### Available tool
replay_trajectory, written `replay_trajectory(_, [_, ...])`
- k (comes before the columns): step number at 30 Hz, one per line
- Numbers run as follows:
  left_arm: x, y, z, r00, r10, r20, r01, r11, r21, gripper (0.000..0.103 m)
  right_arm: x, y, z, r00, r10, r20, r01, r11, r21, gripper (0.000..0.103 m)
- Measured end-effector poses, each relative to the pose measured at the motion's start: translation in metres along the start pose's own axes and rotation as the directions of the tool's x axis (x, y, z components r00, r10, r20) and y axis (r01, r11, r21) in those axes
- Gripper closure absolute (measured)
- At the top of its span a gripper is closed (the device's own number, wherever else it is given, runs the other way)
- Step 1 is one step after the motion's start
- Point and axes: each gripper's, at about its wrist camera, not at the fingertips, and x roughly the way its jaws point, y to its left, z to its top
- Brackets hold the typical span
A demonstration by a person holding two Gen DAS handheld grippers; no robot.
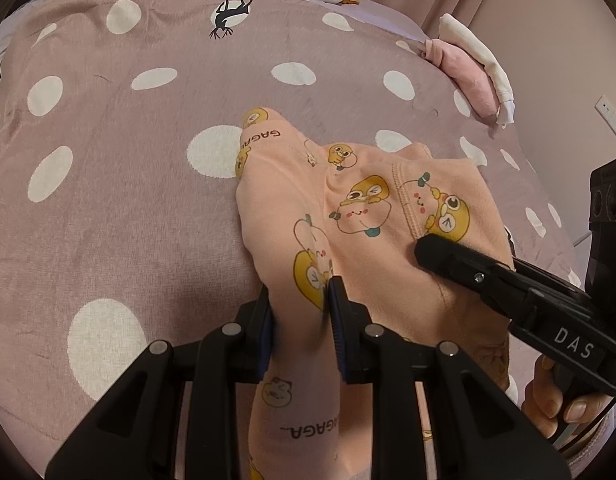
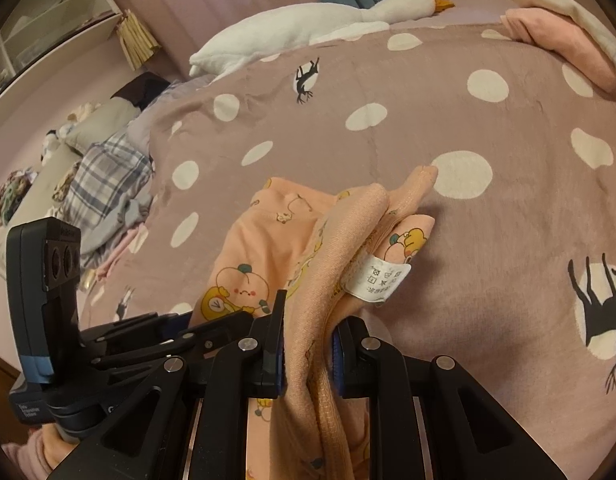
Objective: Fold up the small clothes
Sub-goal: 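Hold the folded end with both grippers and carry it over the shirt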
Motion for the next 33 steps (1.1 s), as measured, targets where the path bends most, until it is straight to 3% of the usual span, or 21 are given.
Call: replay_trajectory(33, [0.008,0.01,0.0,0.999,0.029,-0.022,-0.029,1.0,-0.006,0.074,0.012,-0.024,-0.002,0.997,-0.052,-0.056,0.057,0.995,0.087,0.083])
